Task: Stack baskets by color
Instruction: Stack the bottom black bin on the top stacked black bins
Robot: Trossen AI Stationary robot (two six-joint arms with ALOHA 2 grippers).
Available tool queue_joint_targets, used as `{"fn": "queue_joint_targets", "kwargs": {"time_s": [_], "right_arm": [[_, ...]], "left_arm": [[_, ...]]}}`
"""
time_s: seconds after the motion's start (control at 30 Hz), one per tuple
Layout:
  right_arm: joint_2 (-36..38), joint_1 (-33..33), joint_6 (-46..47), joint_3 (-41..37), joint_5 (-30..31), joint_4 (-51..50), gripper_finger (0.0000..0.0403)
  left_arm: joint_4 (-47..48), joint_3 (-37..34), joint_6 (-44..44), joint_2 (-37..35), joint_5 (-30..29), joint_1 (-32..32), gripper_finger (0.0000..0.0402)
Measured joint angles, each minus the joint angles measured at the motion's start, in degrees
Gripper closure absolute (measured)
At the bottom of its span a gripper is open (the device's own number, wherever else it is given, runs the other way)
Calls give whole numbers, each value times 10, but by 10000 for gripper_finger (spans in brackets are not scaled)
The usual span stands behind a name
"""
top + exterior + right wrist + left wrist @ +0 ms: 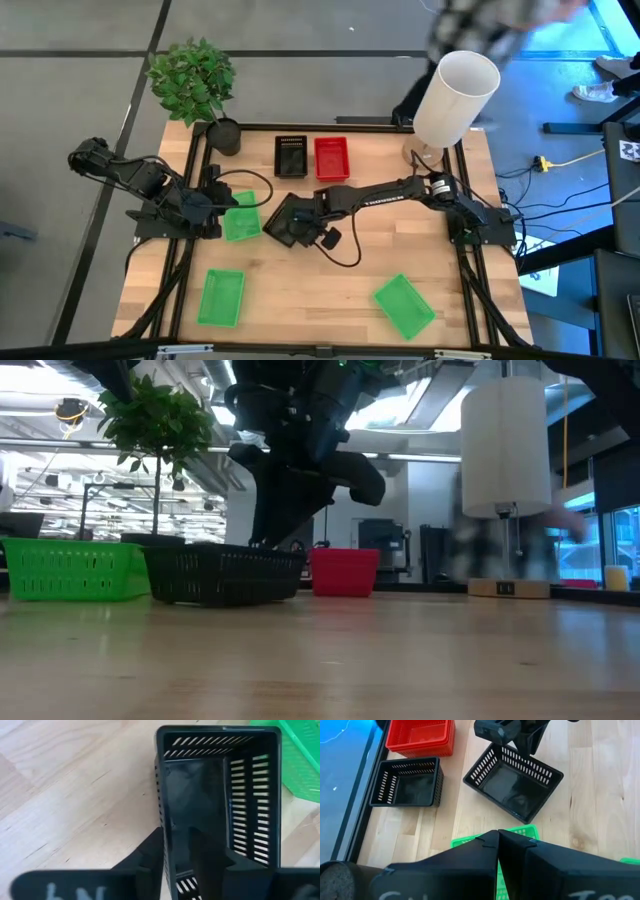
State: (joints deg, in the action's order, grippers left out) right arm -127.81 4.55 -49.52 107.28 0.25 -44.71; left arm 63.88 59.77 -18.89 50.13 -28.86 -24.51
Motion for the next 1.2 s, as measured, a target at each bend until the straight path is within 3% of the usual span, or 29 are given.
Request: {"fn": "queue_joint_targets", "kwargs": {"time_s": [0.2, 0.33, 0.5, 0.7, 0.9, 1.2], "right_arm": [[0, 4, 0, 2, 9, -5, 286], [0, 11, 40, 43, 74, -32, 285], [0, 5, 210, 142, 34, -137, 285], [3, -15, 422, 267, -18, -283, 285], [48, -20, 551, 253, -11, -341, 285], [126, 11, 632, 252, 137, -447, 285]], "left_arm": [[0, 0, 0, 0, 0, 0, 401], [0, 0, 0, 0, 0, 0, 401], [0, 0, -3, 0, 3, 0, 401], [-6, 0, -16, 6, 56, 0, 401], [-6, 0, -129, 31, 64, 0, 401], [-22, 0, -220, 90, 59, 12, 401]]}}
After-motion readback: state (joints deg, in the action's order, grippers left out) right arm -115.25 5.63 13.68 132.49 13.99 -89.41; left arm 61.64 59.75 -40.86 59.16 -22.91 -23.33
